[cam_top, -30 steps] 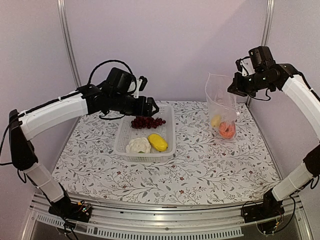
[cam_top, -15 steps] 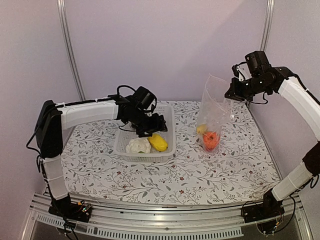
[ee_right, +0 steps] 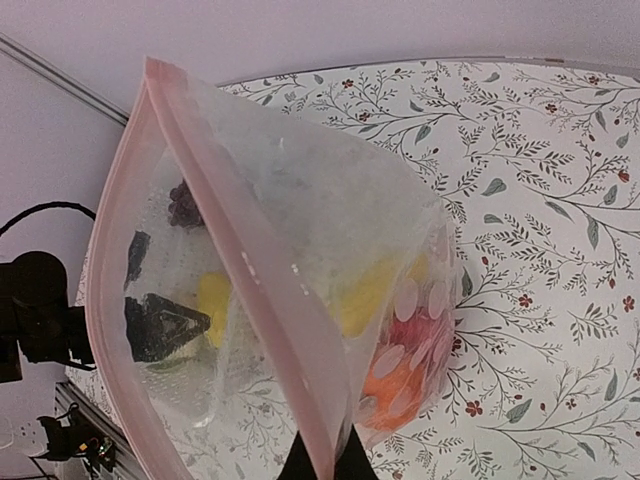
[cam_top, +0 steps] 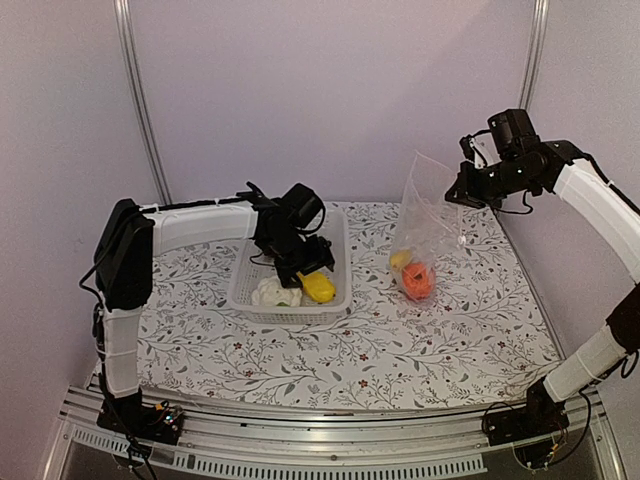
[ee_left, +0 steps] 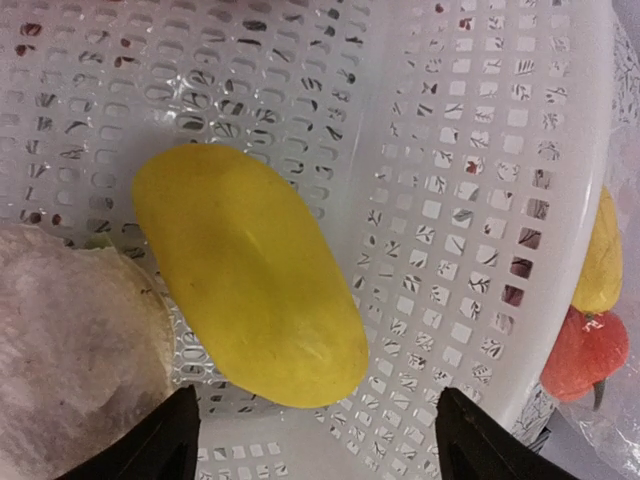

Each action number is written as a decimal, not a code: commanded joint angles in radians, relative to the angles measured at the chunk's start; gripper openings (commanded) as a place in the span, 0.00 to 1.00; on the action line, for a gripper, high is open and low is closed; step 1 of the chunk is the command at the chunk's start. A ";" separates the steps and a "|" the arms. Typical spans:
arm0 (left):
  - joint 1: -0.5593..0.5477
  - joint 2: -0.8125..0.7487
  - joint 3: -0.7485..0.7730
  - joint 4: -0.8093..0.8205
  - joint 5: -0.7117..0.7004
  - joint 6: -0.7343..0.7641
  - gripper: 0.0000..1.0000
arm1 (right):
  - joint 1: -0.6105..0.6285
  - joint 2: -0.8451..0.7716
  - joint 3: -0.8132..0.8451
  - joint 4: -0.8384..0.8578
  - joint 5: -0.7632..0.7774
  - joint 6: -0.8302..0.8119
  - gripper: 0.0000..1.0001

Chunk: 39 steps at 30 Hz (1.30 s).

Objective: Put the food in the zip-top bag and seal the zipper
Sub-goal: Pick up the fake fruit from the bin, then place the fake fruit in the zipper food storage bag.

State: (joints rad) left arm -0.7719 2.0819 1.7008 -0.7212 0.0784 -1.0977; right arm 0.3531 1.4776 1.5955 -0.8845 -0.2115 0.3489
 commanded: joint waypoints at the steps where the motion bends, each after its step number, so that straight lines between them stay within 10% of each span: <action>1: 0.015 0.060 0.000 -0.042 0.014 -0.074 0.81 | 0.003 -0.035 -0.018 0.023 -0.015 -0.011 0.00; 20: 0.061 0.064 0.224 -0.014 -0.193 0.146 0.48 | 0.006 -0.094 -0.120 0.062 -0.036 0.039 0.00; 39: -0.125 -0.304 0.069 0.815 -0.046 0.817 0.47 | 0.159 0.021 0.060 -0.013 -0.042 0.058 0.00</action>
State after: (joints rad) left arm -0.8474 1.7519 1.7794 -0.0685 -0.0299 -0.4240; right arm 0.4824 1.4643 1.6184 -0.8829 -0.2420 0.3859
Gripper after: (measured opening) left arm 0.578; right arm 0.003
